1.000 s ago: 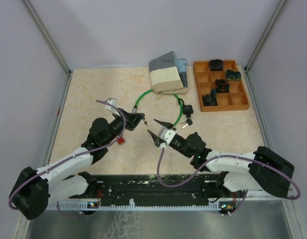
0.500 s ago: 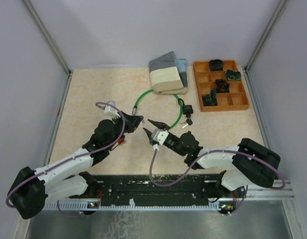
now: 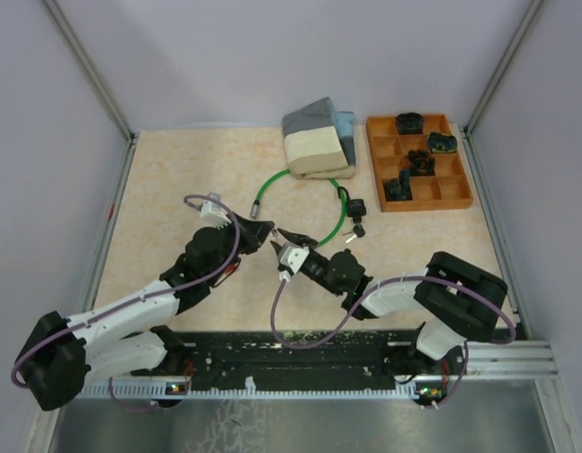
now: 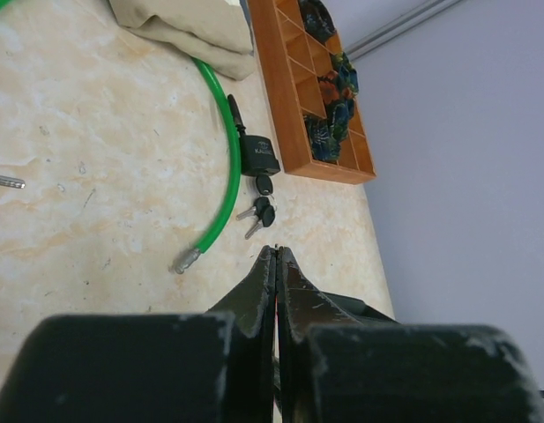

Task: Unlock with the key
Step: Pick up the key from the center of the board.

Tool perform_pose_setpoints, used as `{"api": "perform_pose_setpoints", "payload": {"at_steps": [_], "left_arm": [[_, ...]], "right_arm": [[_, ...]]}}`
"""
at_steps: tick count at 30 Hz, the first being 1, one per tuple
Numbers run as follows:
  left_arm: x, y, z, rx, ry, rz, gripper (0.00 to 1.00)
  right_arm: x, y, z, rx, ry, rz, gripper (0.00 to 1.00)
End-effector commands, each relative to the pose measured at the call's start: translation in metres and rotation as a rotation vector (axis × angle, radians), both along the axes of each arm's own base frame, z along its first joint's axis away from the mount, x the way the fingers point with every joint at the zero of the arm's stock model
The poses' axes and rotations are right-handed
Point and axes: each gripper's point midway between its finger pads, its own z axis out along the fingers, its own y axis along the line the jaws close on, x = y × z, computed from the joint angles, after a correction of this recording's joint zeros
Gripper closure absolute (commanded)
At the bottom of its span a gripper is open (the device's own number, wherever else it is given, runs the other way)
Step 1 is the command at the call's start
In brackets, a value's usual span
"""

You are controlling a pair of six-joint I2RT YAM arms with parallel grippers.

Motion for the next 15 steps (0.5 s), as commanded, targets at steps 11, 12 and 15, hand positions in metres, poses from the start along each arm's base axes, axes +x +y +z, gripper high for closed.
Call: {"api": "perform_pose_setpoints", "payload": {"at_steps": [11,12,15], "left_arm": [[0.0001,-0.0125,0.0128,-0.044,0.000,-0.011,1.00],[0.0001,-0.0128,0.0125,-0.043,0.001,-0.010,1.00],[-0.0006,-0.0142,0.0133,-0.044,0.001,-0.014,1.00]], "right_arm": [[0.0066,0.0038,0.0369,0.134,-0.076,-0.061,0.70],[0.0071,0.0038,0.0370,0.135,-0.074,-0.063,0.71],[0.0085,0.0042,0.0343,0.129,-0.066,-0.071,0.72]]}}
